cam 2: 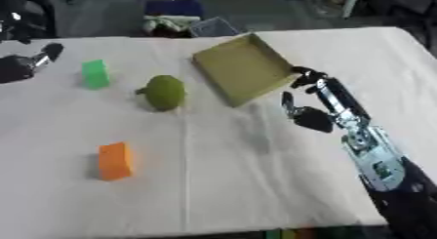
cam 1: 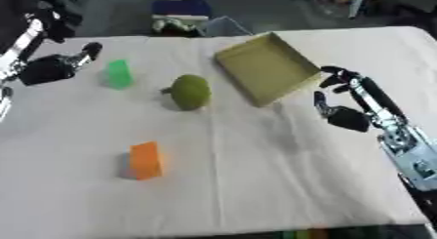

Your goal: Pick up objects on the table and place them in the box.

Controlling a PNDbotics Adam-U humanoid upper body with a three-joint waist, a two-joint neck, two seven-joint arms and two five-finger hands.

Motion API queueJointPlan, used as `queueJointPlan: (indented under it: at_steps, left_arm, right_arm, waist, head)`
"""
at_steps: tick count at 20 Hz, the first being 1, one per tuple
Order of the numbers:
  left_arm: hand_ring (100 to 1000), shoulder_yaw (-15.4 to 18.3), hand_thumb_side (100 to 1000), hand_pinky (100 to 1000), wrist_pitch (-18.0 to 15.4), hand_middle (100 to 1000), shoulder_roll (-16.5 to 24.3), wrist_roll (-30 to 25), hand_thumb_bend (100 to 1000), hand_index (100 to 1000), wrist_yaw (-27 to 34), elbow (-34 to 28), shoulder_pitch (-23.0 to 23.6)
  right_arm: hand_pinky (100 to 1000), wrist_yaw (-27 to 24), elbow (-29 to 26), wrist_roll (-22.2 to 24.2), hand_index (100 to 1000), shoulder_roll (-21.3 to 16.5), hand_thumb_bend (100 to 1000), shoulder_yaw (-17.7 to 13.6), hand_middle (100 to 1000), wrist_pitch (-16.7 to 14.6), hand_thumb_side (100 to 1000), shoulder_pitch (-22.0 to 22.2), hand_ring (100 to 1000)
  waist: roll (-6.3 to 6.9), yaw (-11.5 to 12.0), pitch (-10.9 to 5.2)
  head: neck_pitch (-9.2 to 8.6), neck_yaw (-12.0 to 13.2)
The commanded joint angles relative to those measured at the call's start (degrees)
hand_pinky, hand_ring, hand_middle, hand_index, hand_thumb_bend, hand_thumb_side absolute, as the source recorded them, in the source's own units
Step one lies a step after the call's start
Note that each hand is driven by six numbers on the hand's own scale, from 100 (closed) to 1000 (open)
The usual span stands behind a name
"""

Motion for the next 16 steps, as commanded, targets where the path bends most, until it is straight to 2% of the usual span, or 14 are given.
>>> queueJointPlan:
  at_steps: [1,8,12,16]
  left_arm:
    - [754,-1.2,572,738,-1.5,761,3.8,-3.0,429,863,-3.1,4.3,-3.0]
    - [760,-2.6,556,744,0.2,771,0.1,-7.9,460,870,-9.8,15.1,-10.0]
    - [752,-2.3,549,740,2.1,761,-3.6,-6.9,469,867,-13.6,21.4,-13.9]
    - [750,-1.8,556,737,2.8,759,-6.4,-3.8,452,865,-17.4,27.5,-16.8]
  right_arm:
    - [758,-0.1,-0.8,0.1,928,-0.3,100,-0.1,664,-0.3,410,-1.1,817]
    - [758,-0.2,-0.8,0.3,929,0.0,100,0.1,663,-0.5,412,-0.9,817]
    - [758,-0.4,-1.0,0.5,929,0.3,100,0.4,662,-0.7,416,-1.1,817]
    - [757,-0.8,-1.1,0.8,929,0.5,100,0.7,661,-0.8,422,-1.1,817]
  waist:
    - [0.05,-0.2,-0.94]
    - [0.09,-0.6,-1.26]
    - [0.01,-1.3,-1.23]
    - [0.05,-2.0,-1.10]
  head:
    - [0.29,0.6]
    - [0.29,1.2]
    - [0.29,2.0]
    - [0.29,3.9]
